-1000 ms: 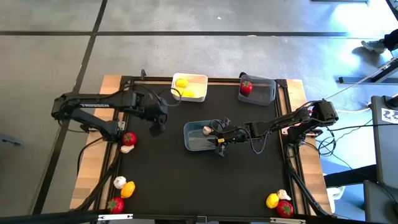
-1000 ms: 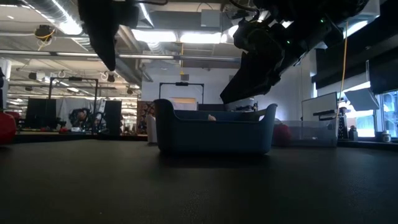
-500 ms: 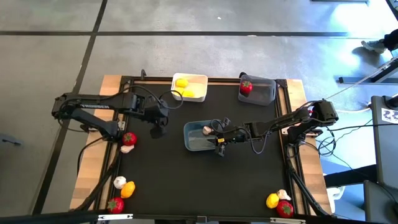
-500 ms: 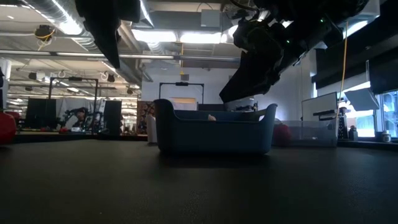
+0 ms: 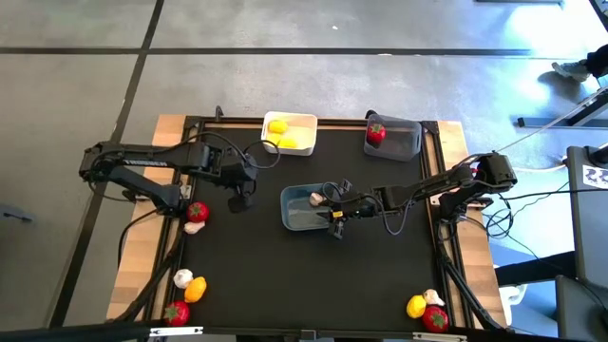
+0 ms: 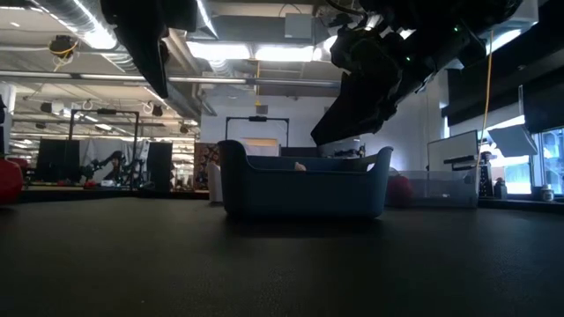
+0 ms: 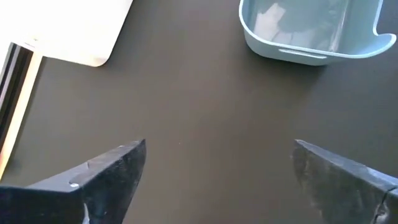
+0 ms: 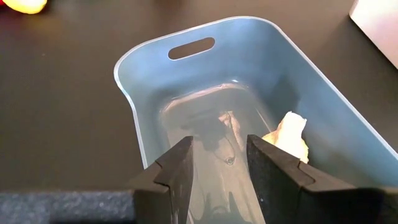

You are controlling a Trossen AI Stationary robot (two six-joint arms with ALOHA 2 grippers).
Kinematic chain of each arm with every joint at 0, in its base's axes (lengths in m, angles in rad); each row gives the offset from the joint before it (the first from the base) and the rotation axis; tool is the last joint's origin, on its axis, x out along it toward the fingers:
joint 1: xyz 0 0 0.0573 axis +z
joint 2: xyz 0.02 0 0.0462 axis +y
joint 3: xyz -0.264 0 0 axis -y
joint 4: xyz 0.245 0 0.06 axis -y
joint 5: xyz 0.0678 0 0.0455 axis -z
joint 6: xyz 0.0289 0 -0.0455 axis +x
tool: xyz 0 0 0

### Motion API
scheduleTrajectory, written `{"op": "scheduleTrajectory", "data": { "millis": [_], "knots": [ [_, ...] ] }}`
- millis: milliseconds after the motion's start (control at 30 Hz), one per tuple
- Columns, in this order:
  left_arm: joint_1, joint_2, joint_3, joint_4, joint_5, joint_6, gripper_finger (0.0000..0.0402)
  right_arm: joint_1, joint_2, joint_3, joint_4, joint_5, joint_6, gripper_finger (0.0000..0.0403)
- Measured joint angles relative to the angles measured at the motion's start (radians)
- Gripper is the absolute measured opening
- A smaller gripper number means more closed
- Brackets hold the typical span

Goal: Sort produce into baskets
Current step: Put the red tomato into the black bin

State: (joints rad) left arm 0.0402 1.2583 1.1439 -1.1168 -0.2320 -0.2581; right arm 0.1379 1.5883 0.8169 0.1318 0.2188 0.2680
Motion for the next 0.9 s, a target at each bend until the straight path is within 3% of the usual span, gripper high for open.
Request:
{"op": "scheduleTrajectory", "data": {
  "millis": [400, 667, 900],
  "knots": [
    [-0.010, 0.000, 0.000, -0.070, 0.002, -0.107, 0.0381, 0.000, 0.000, 0.000, 0.000, 0.000, 0.000, 0.0149],
    [-0.090, 0.000, 0.000, -0.243, 0.054, -0.181, 0.0381, 0.000, 0.000, 0.000, 0.000, 0.000, 0.000, 0.0149],
    [-0.161, -0.014, 0.000, -0.258, 0.161, -0.243, 0.0381, 0.000, 0.000, 0.000, 0.000, -0.001, 0.000, 0.0149]
  ]
}}
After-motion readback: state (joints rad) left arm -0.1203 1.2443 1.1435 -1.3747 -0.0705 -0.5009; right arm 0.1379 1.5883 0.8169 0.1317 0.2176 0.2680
